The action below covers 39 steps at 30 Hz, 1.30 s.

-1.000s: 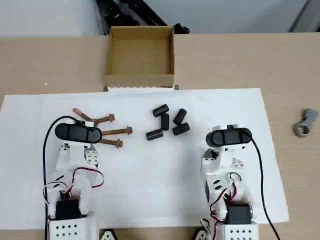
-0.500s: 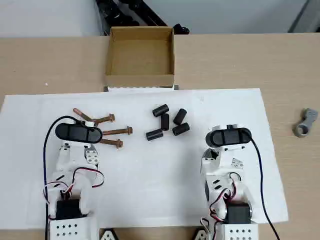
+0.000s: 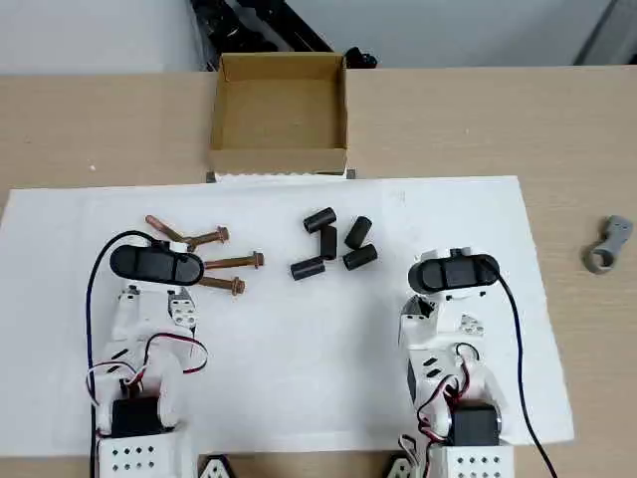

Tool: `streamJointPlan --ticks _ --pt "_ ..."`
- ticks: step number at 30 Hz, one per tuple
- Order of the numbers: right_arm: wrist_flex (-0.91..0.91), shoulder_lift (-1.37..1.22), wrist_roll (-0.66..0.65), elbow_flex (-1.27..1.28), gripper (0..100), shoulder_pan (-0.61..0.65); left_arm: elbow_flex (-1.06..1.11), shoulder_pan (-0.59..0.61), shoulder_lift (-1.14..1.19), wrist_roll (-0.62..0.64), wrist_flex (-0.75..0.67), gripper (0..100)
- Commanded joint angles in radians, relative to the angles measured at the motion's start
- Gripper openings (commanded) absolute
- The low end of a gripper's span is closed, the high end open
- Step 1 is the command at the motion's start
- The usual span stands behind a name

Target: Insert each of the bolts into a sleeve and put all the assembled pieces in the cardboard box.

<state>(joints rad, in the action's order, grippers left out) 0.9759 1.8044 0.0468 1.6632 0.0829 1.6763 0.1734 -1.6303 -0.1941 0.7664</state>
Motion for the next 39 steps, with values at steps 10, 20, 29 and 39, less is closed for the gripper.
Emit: streamJointPlan --ticks 10,20,29,39 --pt "-0.002 0.01 -0.009 0.005 0.8 0.031 -0.005 0.008 -0.011 -0.006 -0.029 1" --pt "0.008 0.002 -0.13 -0.005 0.5 0.041 -0.104 0.077 -0.005 0.037 0.072 1" --pt "0.114 -0.001 -0.239 -0.157 0.7 0.045 -0.3 0.095 -0.002 0.054 0.265 1" --pt "0.088 -0.237 -0.316 -0.296 0.6 0.045 -0.424 0.098 0.074 0.021 0.362 0"
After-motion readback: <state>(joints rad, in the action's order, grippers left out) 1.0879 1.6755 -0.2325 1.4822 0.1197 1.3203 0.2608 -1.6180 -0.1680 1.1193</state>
